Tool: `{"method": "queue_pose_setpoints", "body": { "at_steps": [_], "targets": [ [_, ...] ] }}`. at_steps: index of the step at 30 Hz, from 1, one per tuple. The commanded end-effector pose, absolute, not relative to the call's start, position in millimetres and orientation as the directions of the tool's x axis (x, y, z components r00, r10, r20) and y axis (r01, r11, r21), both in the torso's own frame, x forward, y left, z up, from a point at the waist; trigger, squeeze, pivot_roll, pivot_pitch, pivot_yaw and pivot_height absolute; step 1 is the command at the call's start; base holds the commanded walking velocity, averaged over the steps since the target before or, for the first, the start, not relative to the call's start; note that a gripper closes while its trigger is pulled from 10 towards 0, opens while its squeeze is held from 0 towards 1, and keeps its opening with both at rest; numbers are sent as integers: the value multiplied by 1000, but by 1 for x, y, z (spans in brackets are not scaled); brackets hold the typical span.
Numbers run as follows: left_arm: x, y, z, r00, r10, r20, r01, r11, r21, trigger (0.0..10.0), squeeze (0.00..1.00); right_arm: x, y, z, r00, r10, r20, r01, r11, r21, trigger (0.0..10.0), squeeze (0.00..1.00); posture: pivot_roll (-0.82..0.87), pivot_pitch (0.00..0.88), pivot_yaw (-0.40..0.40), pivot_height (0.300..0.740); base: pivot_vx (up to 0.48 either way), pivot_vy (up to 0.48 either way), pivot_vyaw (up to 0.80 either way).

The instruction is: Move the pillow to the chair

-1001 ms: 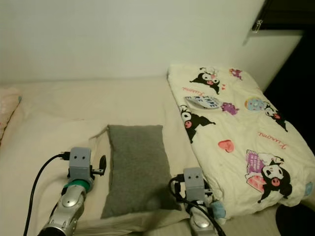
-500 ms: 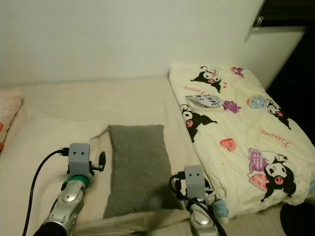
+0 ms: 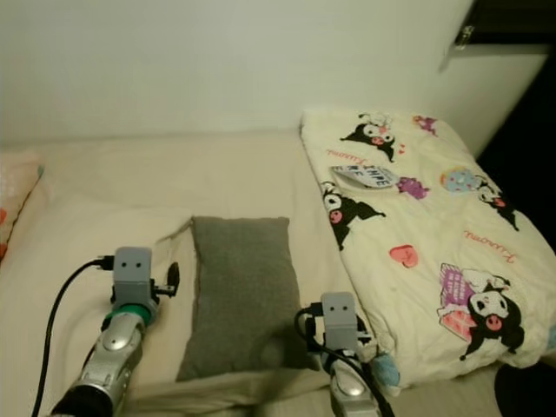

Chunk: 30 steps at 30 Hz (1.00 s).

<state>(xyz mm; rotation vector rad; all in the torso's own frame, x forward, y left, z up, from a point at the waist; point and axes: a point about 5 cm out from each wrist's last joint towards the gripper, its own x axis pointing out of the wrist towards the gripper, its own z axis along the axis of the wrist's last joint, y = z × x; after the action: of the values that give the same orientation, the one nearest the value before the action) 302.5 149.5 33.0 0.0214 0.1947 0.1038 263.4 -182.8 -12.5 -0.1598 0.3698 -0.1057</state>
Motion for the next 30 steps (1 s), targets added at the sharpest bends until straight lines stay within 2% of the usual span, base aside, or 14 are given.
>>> {"method": "queue_pose_setpoints", "body": {
  "at_steps": [1,5,9,25,30],
  "targets": [
    [302,147,33,976,89,-197,-84,996,34,10000,0,260,-185,-17,916,-151,-372,92,981,-172,10000,0,23,0,78,740,0,0,0],
    [303,147,32,976,83,-201,-78,996,35,10000,0,259,-186,-17,914,-162,-372,103,980,-172,10000,0,19,0,82,740,0,0,0],
    [305,145,34,978,71,-197,-72,997,4,10000,0,257,-189,-17,912,-173,-372,115,978,-172,10000,0,14,0,86,740,0,480,0],
    [310,148,38,980,79,-185,-67,995,74,10000,0,260,-194,-13,913,-224,-341,175,970,-168,10000,0,12,0,75,740,0,0,0],
    [311,146,39,981,83,-177,-71,995,74,10000,0,263,-197,-8,920,-235,-315,197,969,-148,10000,0,8,0,75,715,0,0,0]
  ]
}}
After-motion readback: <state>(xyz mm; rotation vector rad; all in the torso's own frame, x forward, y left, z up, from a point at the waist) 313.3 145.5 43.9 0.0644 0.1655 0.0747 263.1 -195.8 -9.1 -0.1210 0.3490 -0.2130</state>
